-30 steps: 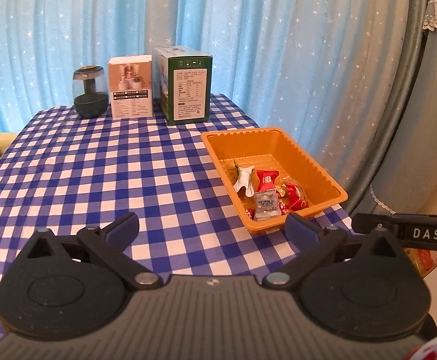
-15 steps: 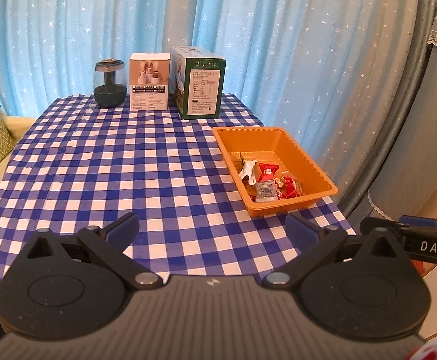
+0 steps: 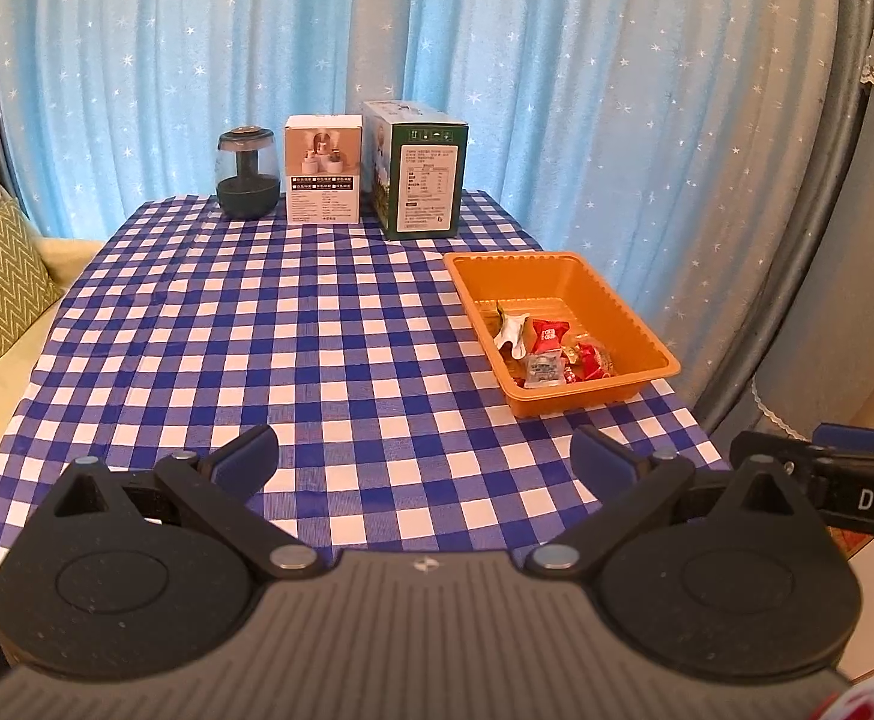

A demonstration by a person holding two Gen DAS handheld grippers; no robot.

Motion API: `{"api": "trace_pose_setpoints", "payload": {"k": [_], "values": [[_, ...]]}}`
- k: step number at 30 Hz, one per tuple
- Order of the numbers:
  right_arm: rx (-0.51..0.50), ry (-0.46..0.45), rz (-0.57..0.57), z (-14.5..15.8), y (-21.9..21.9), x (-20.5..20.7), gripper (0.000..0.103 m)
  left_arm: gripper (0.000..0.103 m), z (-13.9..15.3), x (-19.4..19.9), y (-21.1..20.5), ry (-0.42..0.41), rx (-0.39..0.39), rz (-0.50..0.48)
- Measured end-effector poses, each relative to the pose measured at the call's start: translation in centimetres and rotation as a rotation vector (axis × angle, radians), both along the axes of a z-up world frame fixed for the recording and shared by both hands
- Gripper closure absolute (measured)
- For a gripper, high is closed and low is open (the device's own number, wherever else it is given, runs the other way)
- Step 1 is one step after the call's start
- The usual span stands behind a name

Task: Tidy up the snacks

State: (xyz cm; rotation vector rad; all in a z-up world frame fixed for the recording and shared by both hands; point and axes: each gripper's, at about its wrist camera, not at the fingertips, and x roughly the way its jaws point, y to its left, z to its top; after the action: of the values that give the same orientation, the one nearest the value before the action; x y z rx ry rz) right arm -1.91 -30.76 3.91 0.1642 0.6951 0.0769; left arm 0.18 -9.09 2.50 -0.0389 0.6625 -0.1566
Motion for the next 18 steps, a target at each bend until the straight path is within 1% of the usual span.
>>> {"api": "trace_pose_setpoints", "payload": {"k": [18], "values": [[0.005,-0.009,-0.010,0.36,-0.40,-0.58,0.024,0.000,0.54,-0.73,-0.76,-0.015,0.015,-0.023]]}}
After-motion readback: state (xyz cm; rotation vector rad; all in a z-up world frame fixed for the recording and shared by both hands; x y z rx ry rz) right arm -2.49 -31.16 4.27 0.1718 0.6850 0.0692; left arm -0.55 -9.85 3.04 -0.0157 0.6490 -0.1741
